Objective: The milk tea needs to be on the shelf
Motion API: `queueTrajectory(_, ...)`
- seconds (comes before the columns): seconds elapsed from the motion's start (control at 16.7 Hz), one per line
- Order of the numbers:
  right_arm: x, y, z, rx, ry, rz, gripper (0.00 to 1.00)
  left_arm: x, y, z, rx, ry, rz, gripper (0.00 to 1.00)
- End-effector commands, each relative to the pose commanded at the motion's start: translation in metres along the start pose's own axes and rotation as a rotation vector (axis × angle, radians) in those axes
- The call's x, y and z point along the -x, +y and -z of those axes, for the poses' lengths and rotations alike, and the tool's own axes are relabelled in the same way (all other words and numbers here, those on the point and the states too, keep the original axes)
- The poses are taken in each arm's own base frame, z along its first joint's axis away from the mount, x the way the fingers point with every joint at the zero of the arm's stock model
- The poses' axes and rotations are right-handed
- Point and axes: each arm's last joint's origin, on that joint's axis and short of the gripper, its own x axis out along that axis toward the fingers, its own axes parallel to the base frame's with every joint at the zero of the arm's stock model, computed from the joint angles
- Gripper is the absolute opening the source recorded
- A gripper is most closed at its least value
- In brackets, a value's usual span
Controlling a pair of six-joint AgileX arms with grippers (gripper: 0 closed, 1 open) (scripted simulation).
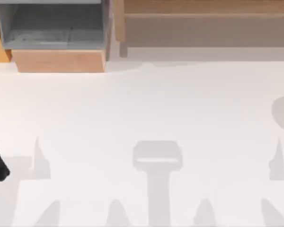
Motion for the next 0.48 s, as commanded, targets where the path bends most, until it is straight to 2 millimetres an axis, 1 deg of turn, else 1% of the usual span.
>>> queueTrajectory(0.24, -0.002, -0.001, -0.002, 0.004, -0.005, 0.001, 1.00, 0.000, 0.000, 0.000, 0.000, 0.000, 0.000, 1.00)
queueTrajectory(0.48, -0.013, -0.008, -0.013, 0.023, -0.009, 0.008, 1.00, 0.000, 0.000, 0.000, 0.000, 0.000, 0.000, 1.00)
